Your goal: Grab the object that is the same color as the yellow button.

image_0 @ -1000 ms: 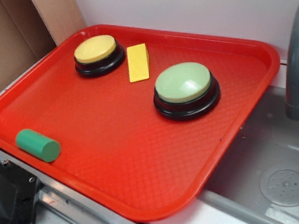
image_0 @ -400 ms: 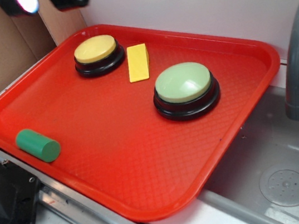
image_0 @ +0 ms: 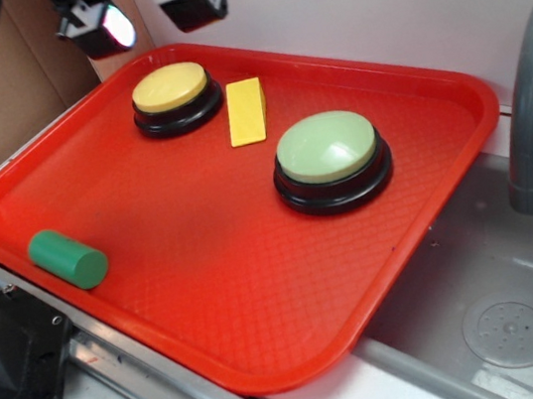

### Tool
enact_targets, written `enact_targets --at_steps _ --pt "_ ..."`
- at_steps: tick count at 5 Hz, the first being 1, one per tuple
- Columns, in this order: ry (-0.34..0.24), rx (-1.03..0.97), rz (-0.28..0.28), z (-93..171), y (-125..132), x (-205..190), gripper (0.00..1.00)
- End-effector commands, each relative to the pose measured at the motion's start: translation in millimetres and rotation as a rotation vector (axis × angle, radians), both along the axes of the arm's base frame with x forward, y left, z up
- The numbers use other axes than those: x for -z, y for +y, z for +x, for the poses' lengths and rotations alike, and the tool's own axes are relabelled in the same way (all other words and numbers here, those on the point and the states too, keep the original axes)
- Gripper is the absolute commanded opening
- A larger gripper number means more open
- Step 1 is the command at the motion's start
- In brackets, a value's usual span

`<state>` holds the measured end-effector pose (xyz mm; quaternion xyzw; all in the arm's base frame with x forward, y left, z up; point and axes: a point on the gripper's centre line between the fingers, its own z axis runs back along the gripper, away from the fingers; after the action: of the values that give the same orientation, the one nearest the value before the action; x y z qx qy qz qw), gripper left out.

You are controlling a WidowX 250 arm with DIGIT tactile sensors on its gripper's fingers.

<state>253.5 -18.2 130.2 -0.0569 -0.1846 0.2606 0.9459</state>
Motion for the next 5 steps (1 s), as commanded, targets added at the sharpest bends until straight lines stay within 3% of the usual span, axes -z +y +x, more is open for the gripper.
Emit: enact_targets --at_steps 1,4,5 --pt "-0.005 -0.24 0.055 26.6 19.7 20.2 1.0" --pt "0.059 -0.277 0.096 54.6 25.0 70.2 1.0" --pt "0.055 -0.248 0.041 62.8 24.5 84.0 1.0"
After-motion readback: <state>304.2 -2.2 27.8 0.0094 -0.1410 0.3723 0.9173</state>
